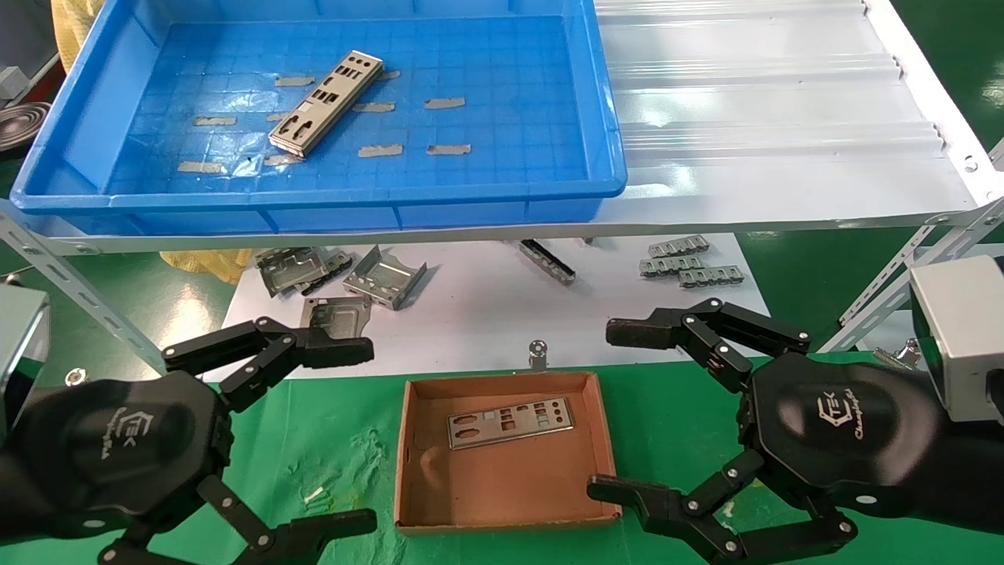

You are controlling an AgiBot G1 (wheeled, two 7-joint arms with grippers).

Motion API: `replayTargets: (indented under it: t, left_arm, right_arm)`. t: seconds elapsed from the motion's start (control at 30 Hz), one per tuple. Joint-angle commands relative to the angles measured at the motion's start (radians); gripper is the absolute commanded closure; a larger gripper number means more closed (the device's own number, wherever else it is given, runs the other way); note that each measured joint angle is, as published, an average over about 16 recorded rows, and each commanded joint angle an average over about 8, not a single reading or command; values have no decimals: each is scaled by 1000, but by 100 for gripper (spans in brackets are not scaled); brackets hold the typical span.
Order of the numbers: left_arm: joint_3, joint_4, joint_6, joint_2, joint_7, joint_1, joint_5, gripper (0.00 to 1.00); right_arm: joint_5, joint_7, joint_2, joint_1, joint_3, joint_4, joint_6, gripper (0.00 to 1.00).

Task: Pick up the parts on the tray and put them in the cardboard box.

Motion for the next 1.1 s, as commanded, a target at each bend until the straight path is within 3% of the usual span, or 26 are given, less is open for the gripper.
replayTargets:
  t: [0.03, 1.1]
  left_arm:
    - [0, 1, 0, 0, 0, 0, 0, 0]
    - [2, 3, -1, 2, 1, -2, 2, 0]
  right_arm:
    - [0, 0, 0, 0, 0, 0, 0, 0]
    - [0, 0, 0, 0, 0, 0, 0, 0]
